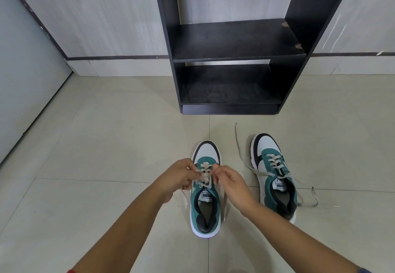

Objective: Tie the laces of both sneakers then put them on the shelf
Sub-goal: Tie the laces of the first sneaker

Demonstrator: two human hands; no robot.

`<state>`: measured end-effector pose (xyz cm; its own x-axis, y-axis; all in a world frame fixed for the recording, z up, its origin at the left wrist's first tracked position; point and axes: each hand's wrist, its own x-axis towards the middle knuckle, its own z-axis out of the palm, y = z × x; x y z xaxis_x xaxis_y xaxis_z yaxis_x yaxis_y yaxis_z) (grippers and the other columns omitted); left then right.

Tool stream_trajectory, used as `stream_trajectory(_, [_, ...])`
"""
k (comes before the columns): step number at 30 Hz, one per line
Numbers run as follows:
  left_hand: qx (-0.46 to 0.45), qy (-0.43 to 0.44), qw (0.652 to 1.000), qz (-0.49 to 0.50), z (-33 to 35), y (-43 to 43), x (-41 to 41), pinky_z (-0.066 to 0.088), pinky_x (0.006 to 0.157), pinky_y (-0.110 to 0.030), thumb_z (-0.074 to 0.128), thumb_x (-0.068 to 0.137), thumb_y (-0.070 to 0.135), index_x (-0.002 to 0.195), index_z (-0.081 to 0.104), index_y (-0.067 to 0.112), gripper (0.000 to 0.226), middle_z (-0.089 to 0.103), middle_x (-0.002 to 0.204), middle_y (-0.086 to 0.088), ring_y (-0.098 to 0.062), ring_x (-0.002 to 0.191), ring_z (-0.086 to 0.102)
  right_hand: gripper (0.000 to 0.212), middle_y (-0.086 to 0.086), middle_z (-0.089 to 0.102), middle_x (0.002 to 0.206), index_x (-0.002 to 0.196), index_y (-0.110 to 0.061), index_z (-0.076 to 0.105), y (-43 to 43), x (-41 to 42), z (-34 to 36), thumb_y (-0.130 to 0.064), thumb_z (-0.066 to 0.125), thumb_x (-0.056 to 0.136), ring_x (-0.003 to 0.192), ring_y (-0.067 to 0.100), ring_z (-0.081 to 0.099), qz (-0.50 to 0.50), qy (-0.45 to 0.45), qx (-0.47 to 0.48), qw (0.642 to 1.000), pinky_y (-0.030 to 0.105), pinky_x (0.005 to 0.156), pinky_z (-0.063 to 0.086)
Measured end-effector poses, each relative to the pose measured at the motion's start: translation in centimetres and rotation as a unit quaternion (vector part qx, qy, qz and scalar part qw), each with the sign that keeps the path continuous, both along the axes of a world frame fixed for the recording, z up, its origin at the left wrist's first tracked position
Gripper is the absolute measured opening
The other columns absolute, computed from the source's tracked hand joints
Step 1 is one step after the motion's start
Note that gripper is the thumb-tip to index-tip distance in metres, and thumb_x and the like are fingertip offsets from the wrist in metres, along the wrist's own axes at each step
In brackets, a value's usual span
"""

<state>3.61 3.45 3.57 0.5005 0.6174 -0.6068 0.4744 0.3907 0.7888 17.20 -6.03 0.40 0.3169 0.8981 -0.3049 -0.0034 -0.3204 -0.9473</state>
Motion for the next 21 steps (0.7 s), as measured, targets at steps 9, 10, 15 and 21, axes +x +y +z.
stream_trajectory(9, [-0.013,-0.039,0.996,0.085,-0.4,-1.3,-0.1,0.045,0.060,-0.024,0.066,0.082,0.008,0.073,0.056,0.011,0.014,0.062,0.070,-0.004,-0.006,0.045,0.049,0.018,-0.025,0.050,0.104,0.070,-0.020,0.066,-1.1,0.3,-0.8,-0.029,0.063,0.085,0.110,-0.004,0.040,0.049,-0.265,0.082,0.959,0.021,0.096,0.033])
stream_trajectory(10, [-0.003,-0.036,0.995,0.098,-0.5,-1.3,-0.3,0.048,0.066,-0.026,0.066,0.083,0.010,0.073,0.057,0.011,0.013,0.066,0.074,-0.003,-0.008,0.054,0.056,0.019,-0.021,0.052,0.102,0.066,-0.020,0.064,-1.2,0.5,-0.9,-0.024,0.064,0.085,0.109,0.000,0.043,0.039,-0.237,0.071,0.968,0.020,0.094,0.034])
stream_trajectory(15, [-0.053,-0.062,0.965,0.250,-2.5,-1.3,-2.3,0.050,0.082,-0.035,0.060,0.087,0.010,0.082,0.061,0.010,0.005,0.069,0.090,-0.004,-0.019,0.086,0.064,0.035,0.000,0.053,0.081,0.055,-0.015,0.056,-2.6,1.3,-0.8,-0.001,0.055,0.087,0.078,0.014,0.053,-0.077,0.016,-0.008,0.997,0.026,0.080,0.039])
stream_trajectory(21, [-0.179,-0.134,0.906,0.359,-4.9,-1.7,-3.4,0.054,0.059,-0.020,0.055,0.091,0.009,0.088,0.060,0.007,0.006,0.071,0.096,-0.006,-0.011,0.071,0.059,0.046,0.003,0.068,0.067,0.063,-0.014,0.072,-4.2,1.3,-1.3,-0.004,0.039,0.093,0.063,0.014,0.060,-0.140,0.282,-0.008,0.949,0.020,0.047,0.043])
